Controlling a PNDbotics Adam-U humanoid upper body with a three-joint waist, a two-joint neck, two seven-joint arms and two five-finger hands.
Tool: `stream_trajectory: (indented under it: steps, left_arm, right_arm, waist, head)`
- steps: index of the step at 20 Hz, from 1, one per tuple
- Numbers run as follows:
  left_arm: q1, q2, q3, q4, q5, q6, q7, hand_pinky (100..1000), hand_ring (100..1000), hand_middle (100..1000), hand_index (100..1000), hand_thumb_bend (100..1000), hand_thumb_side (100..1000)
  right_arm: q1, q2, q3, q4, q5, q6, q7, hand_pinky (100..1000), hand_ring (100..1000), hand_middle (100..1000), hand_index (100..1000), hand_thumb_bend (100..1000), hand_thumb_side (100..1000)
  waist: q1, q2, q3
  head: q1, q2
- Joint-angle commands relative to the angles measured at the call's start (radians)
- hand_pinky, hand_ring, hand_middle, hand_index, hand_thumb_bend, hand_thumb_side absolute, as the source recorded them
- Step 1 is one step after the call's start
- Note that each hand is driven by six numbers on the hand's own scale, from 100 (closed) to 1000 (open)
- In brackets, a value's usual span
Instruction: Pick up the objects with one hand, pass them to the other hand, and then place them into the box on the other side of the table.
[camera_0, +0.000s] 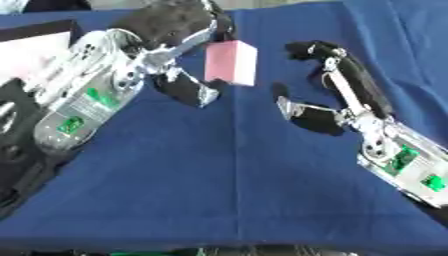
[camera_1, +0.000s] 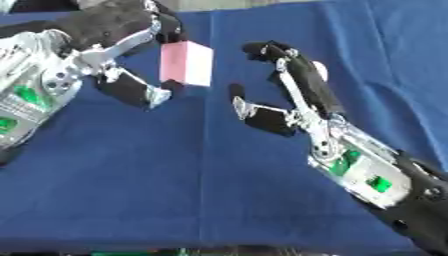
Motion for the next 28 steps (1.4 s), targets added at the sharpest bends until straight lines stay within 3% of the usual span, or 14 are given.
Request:
stream_trajectory:
  steps: [1, 9, 11, 15, 20, 28]
  left_arm:
    - [-0.01, 0.066, 0.048, -0.024, 0.014, 0.02, 0.008, 735, 633, 530, 474, 217, 100]
    - [0.019, 0.173, 0.141, -0.042, 0.06, 0.078, 0.039, 745, 636, 534, 476, 189, 100]
    - [0.023, 0.197, 0.148, -0.041, 0.062, 0.083, 0.042, 738, 636, 533, 476, 218, 100]
    - [0.042, 0.236, 0.16, -0.029, 0.058, 0.084, 0.042, 739, 637, 533, 476, 225, 100]
    - [0.07, 0.277, 0.186, 0.017, 0.056, 0.095, 0.051, 742, 638, 534, 476, 231, 100]
    - [0.143, 0.364, 0.254, 0.088, 0.059, 0.107, 0.106, 747, 640, 537, 478, 225, 100]
  right_arm:
    - [-0.005, -0.032, -0.017, -0.009, 0.005, -0.008, -0.003, 578, 786, 706, 828, 232, 225]
    - [0.003, -0.039, -0.028, -0.009, -0.012, -0.026, -0.036, 575, 781, 700, 809, 266, 100]
    - [0.005, -0.04, -0.028, -0.009, -0.016, -0.031, -0.038, 576, 782, 700, 807, 275, 100]
    - [0.008, -0.04, -0.03, -0.009, -0.033, -0.038, -0.045, 577, 782, 701, 799, 199, 100]
    - [0.01, -0.044, -0.035, -0.009, -0.042, -0.039, -0.054, 576, 781, 699, 797, 226, 100]
    - [0.011, -0.044, -0.041, -0.009, -0.041, -0.052, -0.065, 575, 781, 700, 796, 256, 100]
  waist:
    - [-0.002, -0.025, 0.002]
    - [-0.007, -0.024, 0.005]
    - [-0.008, -0.023, 0.004]
    - [-0.01, -0.022, 0.0]
    - [-0.012, -0.021, -0.005]
    - [-0.019, -0.013, -0.021]
  head:
    - [0.008, -0.002]
    - [0.026, -0.002]
    - [0.034, -0.002]
    - [0.05, -0.002]
    - [0.084, -0.003]
    - [0.146, -0.03]
